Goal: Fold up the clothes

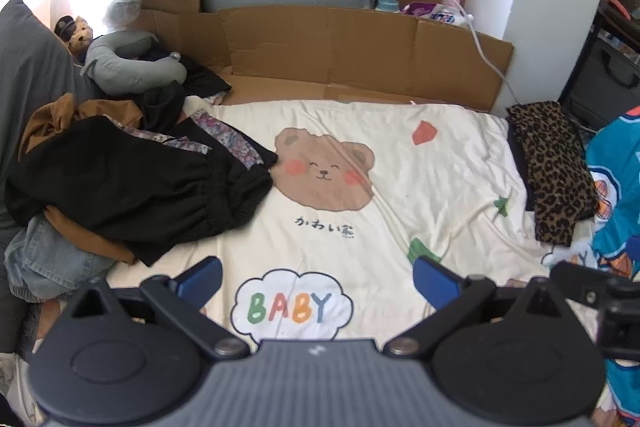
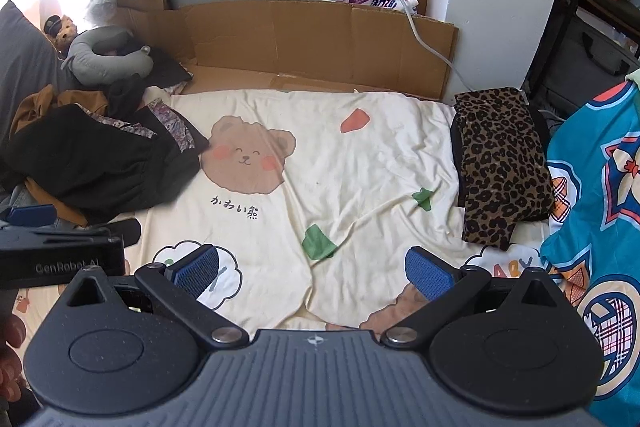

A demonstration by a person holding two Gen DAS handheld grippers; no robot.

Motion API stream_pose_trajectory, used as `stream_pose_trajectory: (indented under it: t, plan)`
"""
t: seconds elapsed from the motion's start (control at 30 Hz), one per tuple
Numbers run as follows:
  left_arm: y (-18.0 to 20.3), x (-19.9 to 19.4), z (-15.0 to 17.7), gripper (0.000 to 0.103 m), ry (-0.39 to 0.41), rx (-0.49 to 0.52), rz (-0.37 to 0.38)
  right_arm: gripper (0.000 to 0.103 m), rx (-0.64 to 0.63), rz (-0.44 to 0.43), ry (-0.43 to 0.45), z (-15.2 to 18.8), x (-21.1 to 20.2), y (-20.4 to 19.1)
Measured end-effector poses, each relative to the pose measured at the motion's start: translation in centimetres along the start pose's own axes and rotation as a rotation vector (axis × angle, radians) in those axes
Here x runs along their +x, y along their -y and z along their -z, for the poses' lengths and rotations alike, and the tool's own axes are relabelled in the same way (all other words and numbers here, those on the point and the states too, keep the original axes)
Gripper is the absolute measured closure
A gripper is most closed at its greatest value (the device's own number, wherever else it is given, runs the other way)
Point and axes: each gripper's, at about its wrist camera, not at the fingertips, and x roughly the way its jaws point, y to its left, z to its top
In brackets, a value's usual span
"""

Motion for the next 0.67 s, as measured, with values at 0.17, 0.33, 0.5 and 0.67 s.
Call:
stream_pose_trajectory:
  t: [0.17,0.33,0.5,0.67]
  plan:
    - [0.11,0.18,0.29,0.0,-0.022,-0.003,0.015,0.001,0.01,0.003,0.001,-0.14,-0.05,0.33]
    - [0.16,-0.07,0.06,0.003,-0.005,0.003,0.036,0.001,0.022,0.0,-0.001,-0.37,-0.07,0.46]
    - [0.47,-0.31,-0.23,0.003,0.014,0.013,0.036,0.001,0.021,0.009,0.026,-0.87,-0.33,0.39]
    - [0.76,-0.46,-0.29,0.003,0.025,0.032,0.018,0.001,0.016,0.017,0.024,-0.69,-0.12,0.17]
